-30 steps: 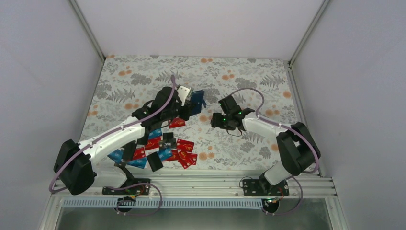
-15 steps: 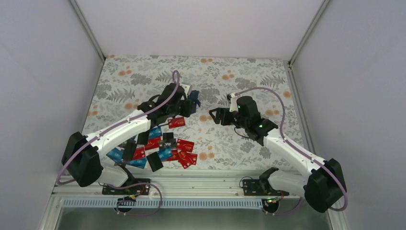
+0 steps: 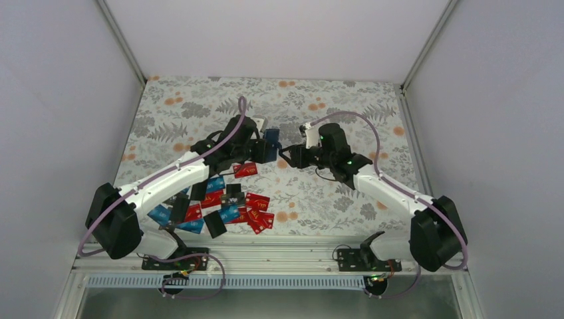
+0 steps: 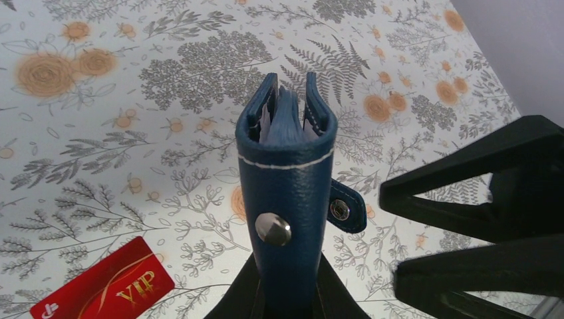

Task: Put the credit cards into the card holder

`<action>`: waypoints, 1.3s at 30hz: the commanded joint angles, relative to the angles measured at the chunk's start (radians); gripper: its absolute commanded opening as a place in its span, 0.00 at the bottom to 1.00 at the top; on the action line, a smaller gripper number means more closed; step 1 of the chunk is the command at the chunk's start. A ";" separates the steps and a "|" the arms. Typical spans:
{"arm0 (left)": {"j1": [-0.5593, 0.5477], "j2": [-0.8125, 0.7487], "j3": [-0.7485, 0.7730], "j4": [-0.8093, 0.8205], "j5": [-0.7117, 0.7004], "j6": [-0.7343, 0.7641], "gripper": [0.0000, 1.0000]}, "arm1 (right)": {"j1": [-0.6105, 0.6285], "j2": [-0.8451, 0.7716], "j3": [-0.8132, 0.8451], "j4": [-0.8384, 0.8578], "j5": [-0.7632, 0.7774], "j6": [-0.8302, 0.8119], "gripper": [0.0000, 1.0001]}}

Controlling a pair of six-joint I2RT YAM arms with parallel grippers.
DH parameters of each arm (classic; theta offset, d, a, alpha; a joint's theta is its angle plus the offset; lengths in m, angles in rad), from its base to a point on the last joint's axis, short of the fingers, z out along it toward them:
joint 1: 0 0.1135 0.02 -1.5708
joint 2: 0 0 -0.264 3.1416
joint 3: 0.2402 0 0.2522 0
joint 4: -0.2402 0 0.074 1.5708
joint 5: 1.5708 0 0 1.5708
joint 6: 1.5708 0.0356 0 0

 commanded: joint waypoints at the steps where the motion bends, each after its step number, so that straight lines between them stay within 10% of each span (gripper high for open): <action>1: -0.001 -0.016 -0.009 0.029 0.044 -0.027 0.02 | -0.003 0.043 0.051 0.039 -0.040 -0.032 0.50; 28: -0.001 0.002 -0.058 0.119 0.145 -0.061 0.02 | -0.004 0.114 0.069 -0.025 0.129 -0.027 0.05; 39: -0.001 0.141 -0.133 0.244 0.207 -0.103 0.03 | -0.006 0.051 -0.060 -0.132 0.118 0.089 0.04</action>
